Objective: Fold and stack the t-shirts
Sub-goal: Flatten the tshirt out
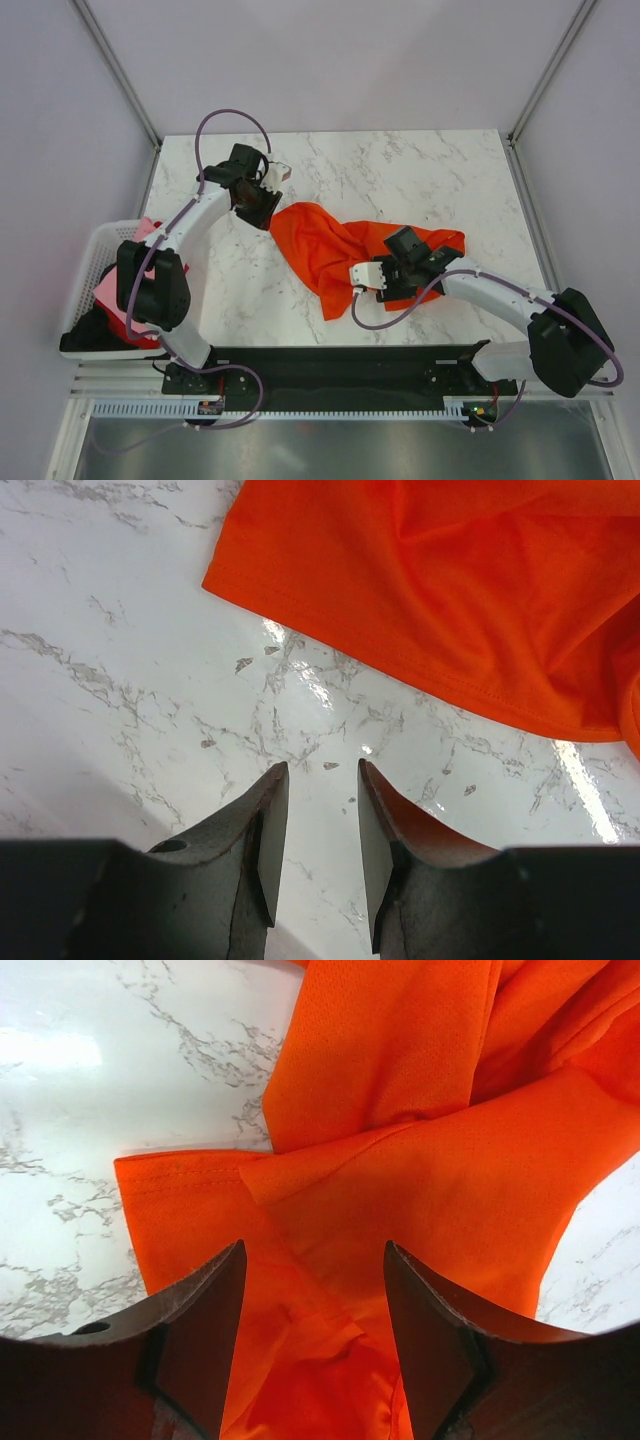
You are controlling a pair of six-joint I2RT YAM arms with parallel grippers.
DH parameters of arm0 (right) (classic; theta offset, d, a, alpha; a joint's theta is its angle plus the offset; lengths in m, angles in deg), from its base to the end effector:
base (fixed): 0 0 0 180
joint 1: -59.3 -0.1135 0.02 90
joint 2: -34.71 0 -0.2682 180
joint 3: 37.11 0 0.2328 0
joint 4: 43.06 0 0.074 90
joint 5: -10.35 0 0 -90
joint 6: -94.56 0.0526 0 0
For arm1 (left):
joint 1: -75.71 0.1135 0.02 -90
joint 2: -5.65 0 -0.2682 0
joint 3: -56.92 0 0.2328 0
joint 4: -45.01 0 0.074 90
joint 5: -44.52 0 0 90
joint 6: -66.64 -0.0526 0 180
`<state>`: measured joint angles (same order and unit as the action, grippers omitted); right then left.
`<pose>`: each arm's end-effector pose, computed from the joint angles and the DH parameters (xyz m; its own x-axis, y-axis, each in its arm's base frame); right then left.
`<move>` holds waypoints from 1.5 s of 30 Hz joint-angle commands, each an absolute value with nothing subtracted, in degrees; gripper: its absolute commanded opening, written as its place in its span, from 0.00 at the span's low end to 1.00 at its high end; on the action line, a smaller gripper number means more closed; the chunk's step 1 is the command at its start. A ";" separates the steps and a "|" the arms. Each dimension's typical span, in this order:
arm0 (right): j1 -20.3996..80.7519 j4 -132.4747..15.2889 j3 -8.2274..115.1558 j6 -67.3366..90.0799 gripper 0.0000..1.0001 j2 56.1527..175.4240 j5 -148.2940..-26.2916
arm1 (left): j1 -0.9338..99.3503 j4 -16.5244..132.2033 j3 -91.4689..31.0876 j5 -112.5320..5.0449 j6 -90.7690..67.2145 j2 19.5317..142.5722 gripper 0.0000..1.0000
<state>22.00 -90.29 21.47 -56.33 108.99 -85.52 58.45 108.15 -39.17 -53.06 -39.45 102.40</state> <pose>0.1789 0.1430 0.1962 0.2144 -0.9292 -0.3010 -0.9301 -0.1002 -0.3533 0.3226 -0.1075 0.2640 -0.7264 0.5134 -0.4570 0.5735 0.8192 0.0086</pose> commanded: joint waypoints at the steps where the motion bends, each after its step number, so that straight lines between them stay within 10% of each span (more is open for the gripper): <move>1: 21.60 -84.90 20.37 -57.67 0.66 110.55 -83.96 | 58.39 106.88 -39.06 -51.64 -38.39 100.65 0.41; 6: 21.51 -79.98 18.62 -57.76 0.62 112.49 -80.63 | 58.57 106.88 -38.71 -51.20 -38.47 100.66 0.41; 15: 21.51 -76.45 24.83 -51.79 0.00 109.60 -76.15 | 58.66 106.61 -39.23 -51.72 -38.39 101.27 0.41; 27: 37.14 -71.63 40.05 -41.07 0.01 117.04 -71.66 | 58.66 106.52 -42.75 -52.87 -38.91 103.64 0.41; 30: 42.86 -72.40 45.56 -37.73 0.38 128.45 -67.45 | 58.66 106.53 -43.28 -52.87 -39.00 103.82 0.41; 35: 50.58 -78.46 56.99 -28.95 0.59 130.25 -72.96 | 58.66 106.53 -42.49 -52.51 -39.09 102.51 0.41; 45: 64.39 -109.67 66.78 -23.13 0.49 139.11 -108.38 | 58.66 106.53 -40.91 -53.31 -38.21 101.88 0.41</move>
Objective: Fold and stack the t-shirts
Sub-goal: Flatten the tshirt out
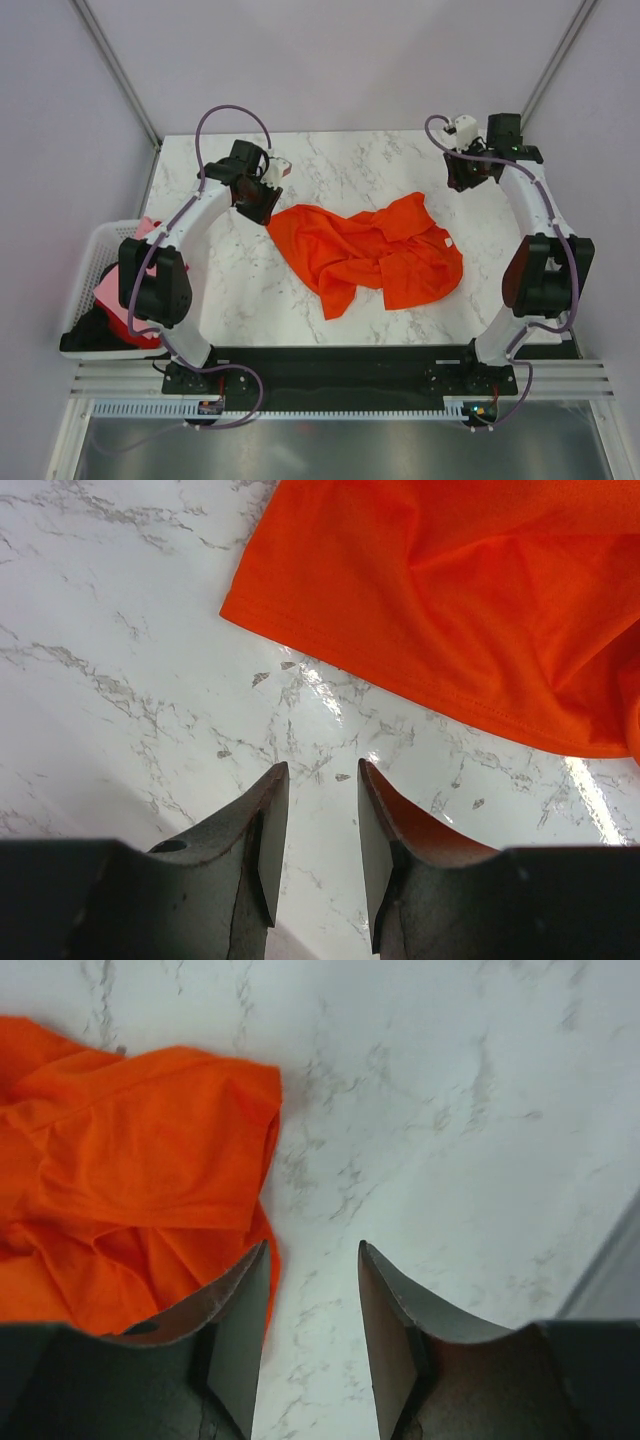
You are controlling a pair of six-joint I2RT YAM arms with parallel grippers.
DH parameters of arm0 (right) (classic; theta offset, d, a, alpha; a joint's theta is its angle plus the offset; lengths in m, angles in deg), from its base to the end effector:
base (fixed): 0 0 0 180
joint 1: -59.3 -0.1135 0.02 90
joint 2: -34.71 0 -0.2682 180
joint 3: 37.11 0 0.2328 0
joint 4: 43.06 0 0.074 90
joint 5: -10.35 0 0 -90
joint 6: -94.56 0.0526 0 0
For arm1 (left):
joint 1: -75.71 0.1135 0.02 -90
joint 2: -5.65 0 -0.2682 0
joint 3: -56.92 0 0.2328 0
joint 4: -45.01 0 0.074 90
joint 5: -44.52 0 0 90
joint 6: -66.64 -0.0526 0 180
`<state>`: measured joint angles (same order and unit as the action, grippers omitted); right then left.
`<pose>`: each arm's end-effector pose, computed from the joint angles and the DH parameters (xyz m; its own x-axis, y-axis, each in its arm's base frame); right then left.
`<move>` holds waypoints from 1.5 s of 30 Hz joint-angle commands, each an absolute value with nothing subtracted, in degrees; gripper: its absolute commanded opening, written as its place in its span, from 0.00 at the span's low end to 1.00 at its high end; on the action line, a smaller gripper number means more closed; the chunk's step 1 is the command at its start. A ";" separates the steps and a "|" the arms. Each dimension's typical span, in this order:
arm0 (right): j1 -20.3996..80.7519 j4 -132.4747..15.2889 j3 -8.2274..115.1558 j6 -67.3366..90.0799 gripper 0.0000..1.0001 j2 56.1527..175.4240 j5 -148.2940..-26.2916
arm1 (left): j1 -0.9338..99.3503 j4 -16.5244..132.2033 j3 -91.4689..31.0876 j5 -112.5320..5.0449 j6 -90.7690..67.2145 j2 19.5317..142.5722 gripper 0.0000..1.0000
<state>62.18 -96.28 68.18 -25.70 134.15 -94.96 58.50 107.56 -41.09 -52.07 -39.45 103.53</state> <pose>0.3803 -0.0052 0.3100 -0.5691 -0.4580 -0.6829 -0.4827 0.8584 -0.1735 0.3307 -0.1087 0.2678 -0.7180 0.5106 -0.4730 0.5658 0.8240 0.0306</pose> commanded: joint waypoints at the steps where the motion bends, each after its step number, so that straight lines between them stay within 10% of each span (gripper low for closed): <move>1: 65.27 -110.29 66.34 -23.04 0.48 140.25 -109.44 | 58.57 106.53 -40.73 -53.30 -38.21 101.97 0.41; 45: 67.21 -108.27 79.08 -16.98 0.40 159.69 -116.65 | 58.57 107.76 -42.57 -51.46 -38.30 106.81 0.41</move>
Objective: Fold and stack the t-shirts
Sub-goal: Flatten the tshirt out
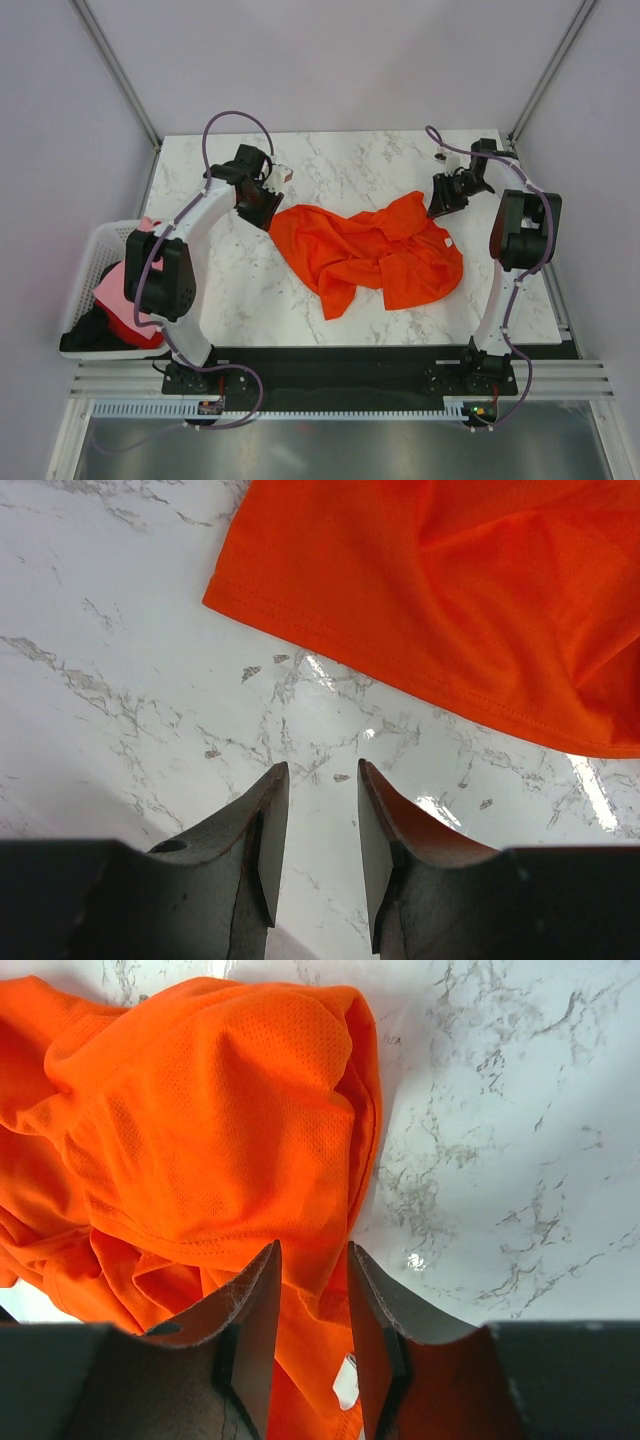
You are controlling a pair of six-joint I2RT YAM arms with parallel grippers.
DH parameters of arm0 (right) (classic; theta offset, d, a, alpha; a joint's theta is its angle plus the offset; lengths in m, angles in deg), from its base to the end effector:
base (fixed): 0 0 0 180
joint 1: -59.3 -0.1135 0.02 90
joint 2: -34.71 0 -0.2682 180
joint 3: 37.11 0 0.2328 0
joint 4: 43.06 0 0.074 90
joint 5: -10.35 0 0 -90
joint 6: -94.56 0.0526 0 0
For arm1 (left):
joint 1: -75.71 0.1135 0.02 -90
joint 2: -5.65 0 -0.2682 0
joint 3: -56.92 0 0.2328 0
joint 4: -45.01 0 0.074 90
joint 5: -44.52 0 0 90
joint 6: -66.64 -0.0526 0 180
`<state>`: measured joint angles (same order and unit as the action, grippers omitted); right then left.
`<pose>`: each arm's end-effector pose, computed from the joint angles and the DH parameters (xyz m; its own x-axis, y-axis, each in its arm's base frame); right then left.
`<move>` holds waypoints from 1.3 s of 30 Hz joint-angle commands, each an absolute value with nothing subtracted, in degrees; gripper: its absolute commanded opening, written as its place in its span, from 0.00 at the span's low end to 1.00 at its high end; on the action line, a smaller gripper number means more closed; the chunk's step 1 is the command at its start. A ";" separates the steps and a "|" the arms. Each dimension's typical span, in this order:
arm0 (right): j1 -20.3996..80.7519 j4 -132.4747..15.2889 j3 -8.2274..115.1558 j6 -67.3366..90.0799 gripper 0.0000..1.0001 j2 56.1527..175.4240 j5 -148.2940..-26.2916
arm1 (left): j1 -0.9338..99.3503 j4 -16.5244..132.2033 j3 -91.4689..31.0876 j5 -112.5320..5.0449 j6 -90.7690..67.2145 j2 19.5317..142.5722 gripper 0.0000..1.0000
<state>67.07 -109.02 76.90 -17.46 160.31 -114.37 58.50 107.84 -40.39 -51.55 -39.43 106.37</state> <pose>0.4296 -0.0284 0.1703 -0.8930 -0.1892 -0.4084 -0.3725 0.8199 0.4348 0.3357 -0.1098 0.2476 -0.7474 0.5197 -0.4140 0.5638 0.8257 0.0185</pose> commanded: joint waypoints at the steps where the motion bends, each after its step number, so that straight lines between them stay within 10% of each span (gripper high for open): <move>1: 67.21 -108.36 79.08 -16.89 0.40 159.86 -116.65 | 58.57 107.76 -42.57 -51.55 -38.39 106.98 0.41; 39: 66.95 -110.12 77.67 -17.33 0.34 161.09 -114.72 | 58.22 107.76 -44.15 -52.43 -37.86 109.36 0.41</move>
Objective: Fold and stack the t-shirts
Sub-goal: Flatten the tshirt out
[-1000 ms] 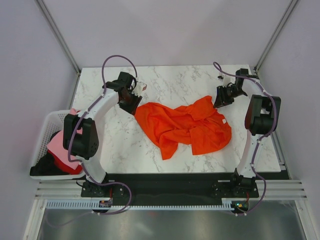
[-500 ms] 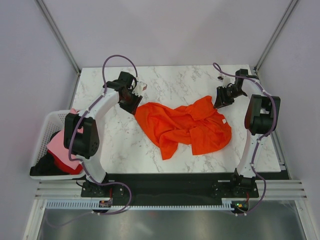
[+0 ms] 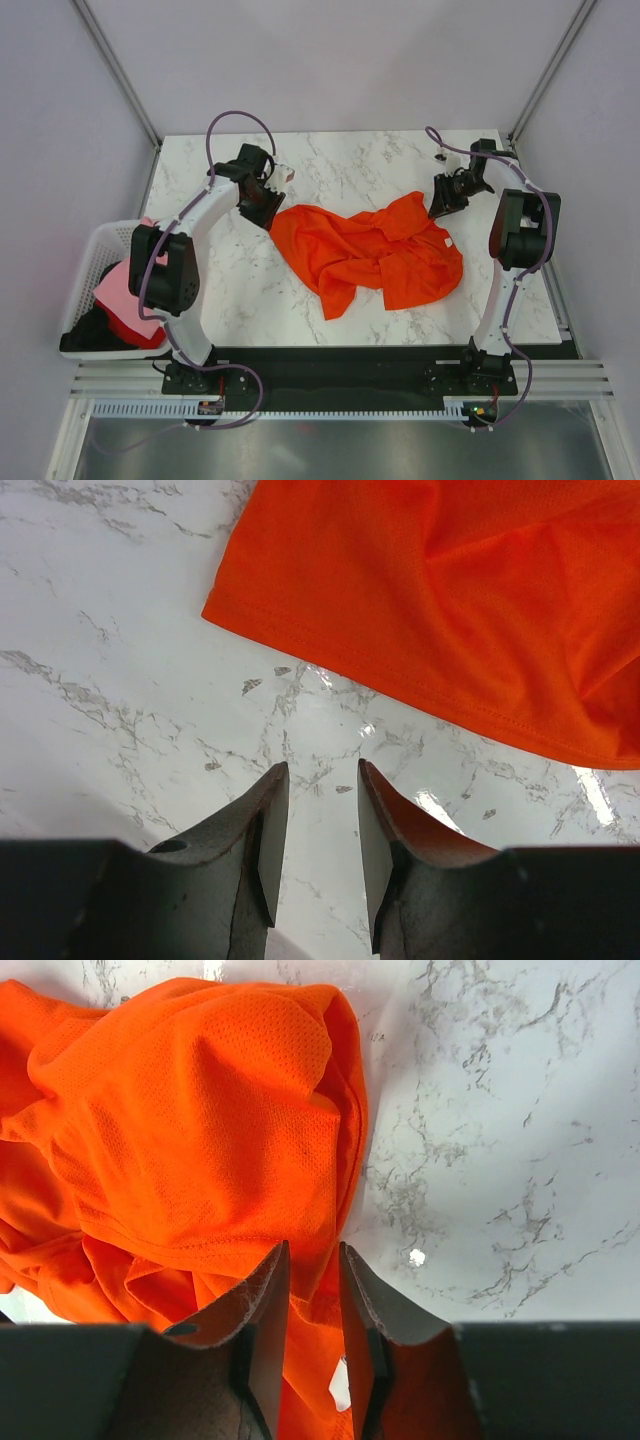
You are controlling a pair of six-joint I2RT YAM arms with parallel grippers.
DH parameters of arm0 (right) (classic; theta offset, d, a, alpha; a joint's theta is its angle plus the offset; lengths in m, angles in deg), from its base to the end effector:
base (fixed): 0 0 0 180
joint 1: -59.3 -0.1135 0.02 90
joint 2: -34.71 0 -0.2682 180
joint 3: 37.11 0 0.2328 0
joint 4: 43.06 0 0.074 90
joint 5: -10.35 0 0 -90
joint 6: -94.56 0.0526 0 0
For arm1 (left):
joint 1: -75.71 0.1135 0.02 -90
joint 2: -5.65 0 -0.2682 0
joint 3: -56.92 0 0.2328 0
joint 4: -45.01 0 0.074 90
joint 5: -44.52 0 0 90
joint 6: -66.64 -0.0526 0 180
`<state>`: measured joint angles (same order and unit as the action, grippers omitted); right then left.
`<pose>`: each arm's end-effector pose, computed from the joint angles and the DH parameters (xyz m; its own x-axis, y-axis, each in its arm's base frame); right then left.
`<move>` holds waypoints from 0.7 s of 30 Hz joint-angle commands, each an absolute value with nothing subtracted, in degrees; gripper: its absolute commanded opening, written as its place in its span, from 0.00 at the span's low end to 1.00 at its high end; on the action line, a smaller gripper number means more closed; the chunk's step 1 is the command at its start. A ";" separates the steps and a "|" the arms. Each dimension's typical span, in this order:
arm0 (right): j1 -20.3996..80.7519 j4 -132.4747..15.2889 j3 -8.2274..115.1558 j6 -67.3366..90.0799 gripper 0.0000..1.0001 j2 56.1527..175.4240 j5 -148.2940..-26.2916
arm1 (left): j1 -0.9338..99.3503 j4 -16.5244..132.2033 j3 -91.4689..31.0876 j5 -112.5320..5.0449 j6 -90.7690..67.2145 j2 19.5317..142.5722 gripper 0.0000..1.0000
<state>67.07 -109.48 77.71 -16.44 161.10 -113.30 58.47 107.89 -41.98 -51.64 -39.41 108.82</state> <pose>0.4317 -0.0295 0.1675 -0.9042 -0.1777 -0.3885 -0.3489 0.8320 0.4314 0.3444 -0.1128 0.2409 -0.7533 0.5216 -0.4005 0.5648 0.8252 0.0123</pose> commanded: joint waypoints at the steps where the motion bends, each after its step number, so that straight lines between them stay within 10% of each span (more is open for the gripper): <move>1: 66.95 -110.20 77.50 -17.41 0.33 161.01 -114.72 | 58.13 107.67 -44.24 -52.51 -37.95 109.44 0.41; 14: 66.86 -112.49 77.76 -18.91 0.28 161.10 -114.90 | 58.04 107.58 -44.68 -52.60 -37.68 110.06 0.41; 21: 66.77 -113.19 78.55 -19.70 0.00 158.30 -116.47 | 58.13 107.49 -43.81 -51.73 -37.77 109.54 0.40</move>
<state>67.03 -112.39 77.62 -18.25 161.10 -113.76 58.43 107.84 -42.47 -51.64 -39.39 110.02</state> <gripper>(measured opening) 0.010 0.407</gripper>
